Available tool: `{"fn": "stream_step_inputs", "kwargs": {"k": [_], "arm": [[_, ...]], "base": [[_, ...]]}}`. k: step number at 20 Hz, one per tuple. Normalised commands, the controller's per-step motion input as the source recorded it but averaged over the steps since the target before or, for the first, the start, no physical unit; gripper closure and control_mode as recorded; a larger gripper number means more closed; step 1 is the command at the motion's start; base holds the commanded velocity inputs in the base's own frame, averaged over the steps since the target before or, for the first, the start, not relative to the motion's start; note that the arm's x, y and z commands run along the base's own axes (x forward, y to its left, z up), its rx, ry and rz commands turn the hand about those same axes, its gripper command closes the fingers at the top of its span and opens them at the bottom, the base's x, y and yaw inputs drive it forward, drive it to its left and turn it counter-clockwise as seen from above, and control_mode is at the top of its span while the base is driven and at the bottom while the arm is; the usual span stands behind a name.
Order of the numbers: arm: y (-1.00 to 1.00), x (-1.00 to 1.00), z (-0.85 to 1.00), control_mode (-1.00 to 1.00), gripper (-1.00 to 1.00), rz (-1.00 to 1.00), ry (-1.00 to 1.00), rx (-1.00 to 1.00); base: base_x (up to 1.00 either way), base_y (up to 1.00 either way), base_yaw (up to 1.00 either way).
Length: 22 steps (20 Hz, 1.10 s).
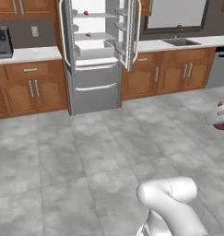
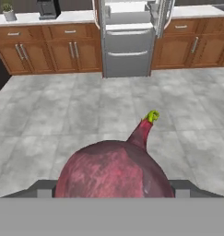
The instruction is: Transport the fish and onion to the fridge. Place the fish on the rack containing meat and place the onion on the rack containing the vegetable, ensuring meats and vegetables are on different racks.
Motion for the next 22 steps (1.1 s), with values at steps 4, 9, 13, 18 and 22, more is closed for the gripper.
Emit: {"fn": "stream_step_inputs", "kwargs": {"k": [4,9,13,18,22], "arm": [[0.0,0.0,0.0,1.0,1.0,0.0,0.0,0.0],[0.0,0.0,0.0,1.0,1.0,0.0,0.0,0.0],[0.0,0.0,0.0,1.0,1.0,0.0,0.0,0.0],[0.0,0.0,0.0,1.0,1.0,0.0,0.0,0.0],[0.0,0.0,0.0,1.0,1.0,0.0,0.0,0.0]], "base": [[1.0,-0.01,0.0],[1.0,-0.24,0.08],[1.0,-0.22,0.11],[1.0,-0.28,0.11],[1.0,-0.55,0.14]]}}
